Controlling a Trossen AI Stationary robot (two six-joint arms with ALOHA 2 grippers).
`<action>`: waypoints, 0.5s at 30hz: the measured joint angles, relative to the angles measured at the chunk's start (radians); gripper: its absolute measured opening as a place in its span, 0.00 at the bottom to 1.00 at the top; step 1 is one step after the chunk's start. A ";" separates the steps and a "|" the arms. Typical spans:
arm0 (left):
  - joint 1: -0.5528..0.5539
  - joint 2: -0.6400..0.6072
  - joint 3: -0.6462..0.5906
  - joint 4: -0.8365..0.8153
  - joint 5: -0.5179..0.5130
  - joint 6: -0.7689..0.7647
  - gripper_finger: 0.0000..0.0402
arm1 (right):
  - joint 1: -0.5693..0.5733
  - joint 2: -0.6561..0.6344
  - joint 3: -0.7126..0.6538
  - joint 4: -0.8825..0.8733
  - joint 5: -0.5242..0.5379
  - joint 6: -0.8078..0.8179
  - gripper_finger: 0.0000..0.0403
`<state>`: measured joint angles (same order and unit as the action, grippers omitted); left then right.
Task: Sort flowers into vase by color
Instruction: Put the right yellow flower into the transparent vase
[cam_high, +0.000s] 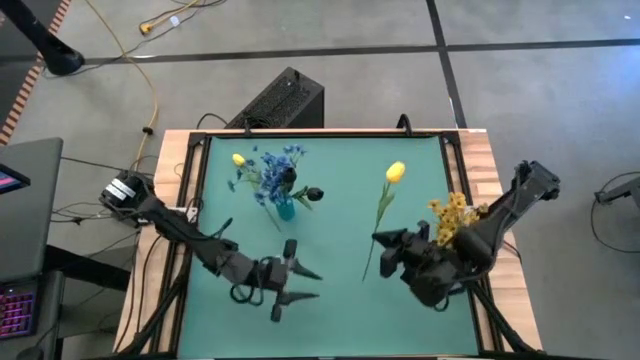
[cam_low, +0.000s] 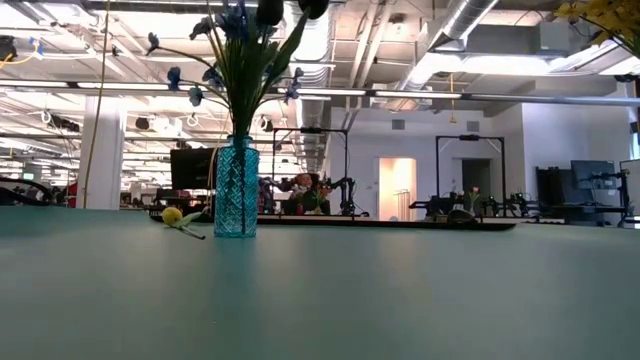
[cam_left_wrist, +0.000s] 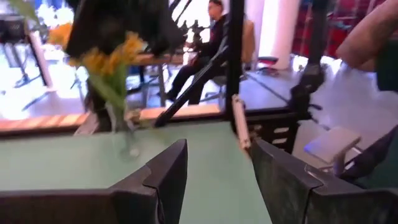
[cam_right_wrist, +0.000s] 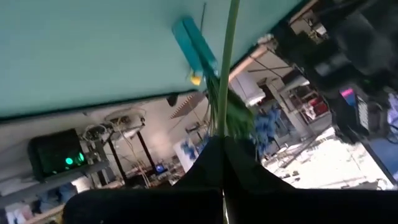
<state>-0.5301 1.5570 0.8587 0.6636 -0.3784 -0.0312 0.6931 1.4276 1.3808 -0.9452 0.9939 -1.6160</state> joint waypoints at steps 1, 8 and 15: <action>-0.013 0.000 0.008 0.002 -0.002 0.006 0.42 | 0.006 0.016 0.000 0.000 0.000 0.018 0.05; 0.002 0.172 0.088 0.098 -0.098 -0.131 0.42 | 0.042 0.122 0.000 0.015 0.008 0.038 0.05; 0.059 0.380 0.259 0.108 -0.124 -0.140 0.43 | 0.048 0.203 0.000 0.033 0.057 0.031 0.05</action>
<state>-0.4711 1.9370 1.1176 0.7715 -0.5023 -0.1711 0.7413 1.6305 1.3808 -0.9120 1.0508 -1.5846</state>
